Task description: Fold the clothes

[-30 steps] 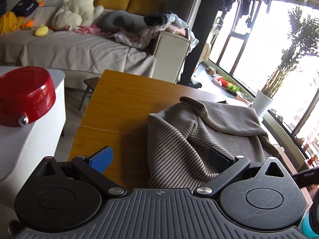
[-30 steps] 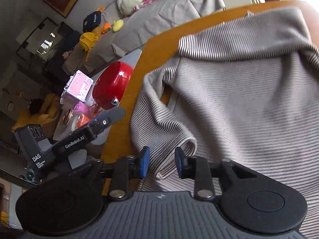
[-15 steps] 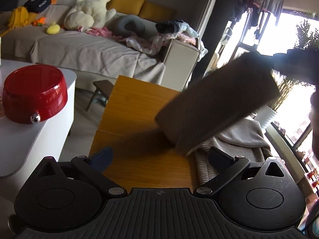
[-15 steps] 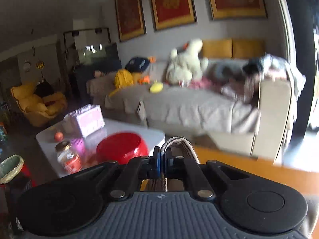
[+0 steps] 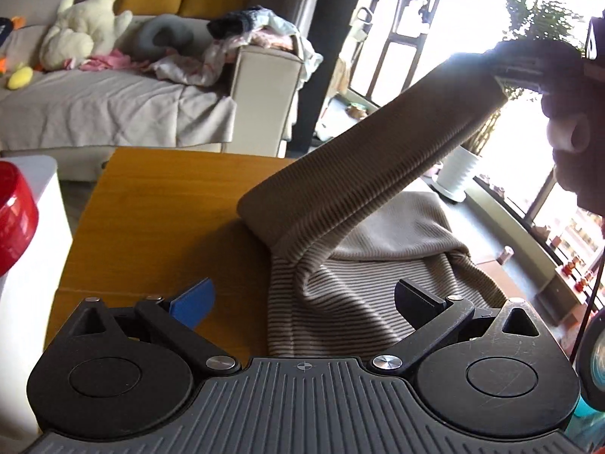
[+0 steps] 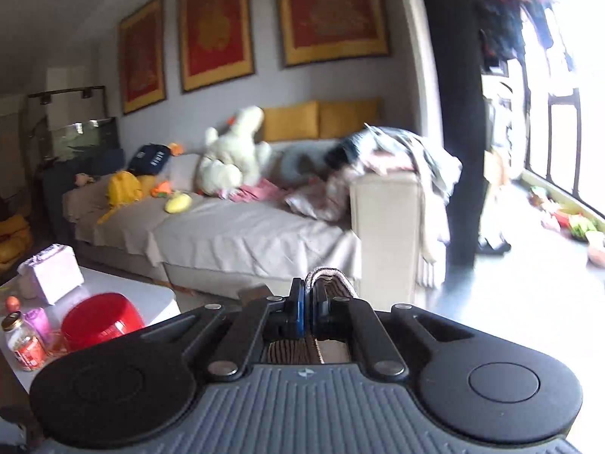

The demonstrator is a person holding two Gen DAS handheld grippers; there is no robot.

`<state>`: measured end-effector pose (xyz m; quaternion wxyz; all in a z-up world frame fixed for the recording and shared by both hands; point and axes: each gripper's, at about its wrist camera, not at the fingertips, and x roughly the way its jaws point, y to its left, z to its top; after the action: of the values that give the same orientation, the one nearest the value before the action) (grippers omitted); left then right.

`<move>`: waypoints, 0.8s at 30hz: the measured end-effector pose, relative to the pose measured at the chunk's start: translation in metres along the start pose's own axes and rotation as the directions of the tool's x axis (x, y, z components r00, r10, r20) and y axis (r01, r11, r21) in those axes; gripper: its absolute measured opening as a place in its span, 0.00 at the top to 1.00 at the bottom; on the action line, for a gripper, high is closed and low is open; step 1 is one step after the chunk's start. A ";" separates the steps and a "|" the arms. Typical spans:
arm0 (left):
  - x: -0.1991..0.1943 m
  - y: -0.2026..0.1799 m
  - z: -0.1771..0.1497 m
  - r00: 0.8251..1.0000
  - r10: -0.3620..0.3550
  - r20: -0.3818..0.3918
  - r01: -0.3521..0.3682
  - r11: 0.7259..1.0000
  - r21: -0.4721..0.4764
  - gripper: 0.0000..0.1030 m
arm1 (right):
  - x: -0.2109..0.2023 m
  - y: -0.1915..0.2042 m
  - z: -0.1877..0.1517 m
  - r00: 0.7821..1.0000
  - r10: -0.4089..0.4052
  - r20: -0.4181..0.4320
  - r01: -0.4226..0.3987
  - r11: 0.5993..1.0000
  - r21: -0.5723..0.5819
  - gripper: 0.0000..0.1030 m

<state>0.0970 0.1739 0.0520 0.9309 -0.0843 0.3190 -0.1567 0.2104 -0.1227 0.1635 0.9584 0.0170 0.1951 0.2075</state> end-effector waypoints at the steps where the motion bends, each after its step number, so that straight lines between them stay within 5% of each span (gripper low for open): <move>1: 0.006 -0.007 0.003 1.000 -0.010 -0.002 0.010 1.000 0.011 0.00 | 0.000 -0.012 -0.010 1.000 -0.013 -0.017 0.013 1.000 0.024 0.96; 6: 0.035 -0.036 0.013 0.999 -0.040 -0.021 0.041 0.999 0.024 0.00 | 0.007 -0.068 -0.066 0.989 -0.081 -0.122 0.096 0.987 0.128 0.96; 9: 0.053 -0.050 0.014 0.998 -0.025 -0.051 0.026 1.000 0.013 0.00 | 0.013 -0.079 -0.105 0.959 -0.213 -0.187 0.235 0.967 0.100 0.81; 11: 0.063 -0.060 0.011 0.997 0.011 -0.075 -0.009 1.000 0.028 0.00 | 0.004 -0.078 -0.124 0.955 -0.236 -0.180 0.256 0.962 0.095 0.61; 13: 0.071 -0.069 0.006 0.995 0.042 -0.094 -0.037 0.998 0.052 0.00 | -0.011 -0.073 -0.139 0.968 -0.191 -0.161 0.212 0.969 0.127 0.31; 15: 0.078 -0.079 0.000 0.992 0.069 -0.106 -0.061 0.995 0.079 0.00 | -0.026 -0.068 -0.153 0.980 -0.142 -0.140 0.164 0.973 0.161 0.20; 19: 0.094 -0.086 -0.015 0.988 0.113 -0.104 -0.105 0.991 0.080 0.00 | -0.039 -0.056 -0.178 0.990 -0.051 -0.130 0.083 0.965 0.248 0.04; 24: 0.105 -0.095 -0.038 0.981 0.186 -0.048 -0.180 0.978 0.106 0.00 | -0.037 -0.047 -0.209 0.992 -0.018 -0.128 0.061 0.940 0.336 0.00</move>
<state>0.1292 0.0464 -0.0128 0.9348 -0.0025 0.3438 -0.0887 0.1184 -0.1903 -0.0215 0.9314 0.1647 0.2868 0.1523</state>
